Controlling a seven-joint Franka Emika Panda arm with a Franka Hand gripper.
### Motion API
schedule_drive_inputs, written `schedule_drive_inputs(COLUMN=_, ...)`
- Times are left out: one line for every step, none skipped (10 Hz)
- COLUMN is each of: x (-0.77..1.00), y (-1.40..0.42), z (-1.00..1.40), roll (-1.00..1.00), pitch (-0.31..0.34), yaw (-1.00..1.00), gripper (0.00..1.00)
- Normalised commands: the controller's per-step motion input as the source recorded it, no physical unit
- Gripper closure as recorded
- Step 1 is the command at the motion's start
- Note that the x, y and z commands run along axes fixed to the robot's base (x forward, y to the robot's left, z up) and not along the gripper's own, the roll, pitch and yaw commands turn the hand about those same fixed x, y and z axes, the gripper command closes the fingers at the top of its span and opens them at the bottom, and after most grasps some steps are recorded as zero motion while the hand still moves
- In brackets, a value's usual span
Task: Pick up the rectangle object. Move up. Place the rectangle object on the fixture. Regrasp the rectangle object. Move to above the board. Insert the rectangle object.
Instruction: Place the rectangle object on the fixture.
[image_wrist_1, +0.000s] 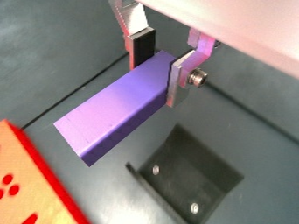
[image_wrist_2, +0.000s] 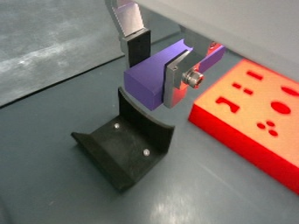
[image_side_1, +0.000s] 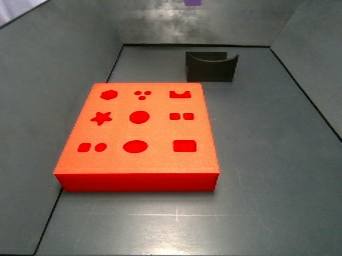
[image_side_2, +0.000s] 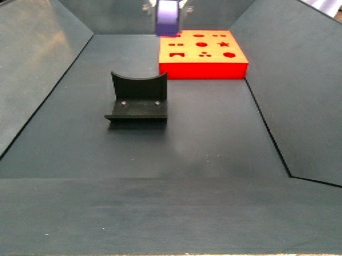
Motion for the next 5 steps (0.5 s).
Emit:
schedule_drive_inputs(x=0.88, y=0.07, z=-0.12, roll=-1.00, pitch=0.217, yaw=0.00, gripper=1.00)
schedule_drive_inputs(x=0.82, y=0.07, z=-0.09, roll=-1.00, pitch=0.229, yaw=-0.01, gripper=1.00)
schedule_drive_inputs(x=0.70, y=0.06, z=-0.06, roll=-0.97, pitch=0.232, yaw=-0.05, gripper=1.00)
schedule_drive_inputs(x=0.58, y=0.05, z=-0.03, roll=-0.74, pitch=0.197, yaw=-0.09, gripper=1.00)
schedule_drive_inputs(x=0.49, y=0.05, z=-0.02, roll=-0.57, pitch=0.165, yaw=-0.10, gripper=1.00)
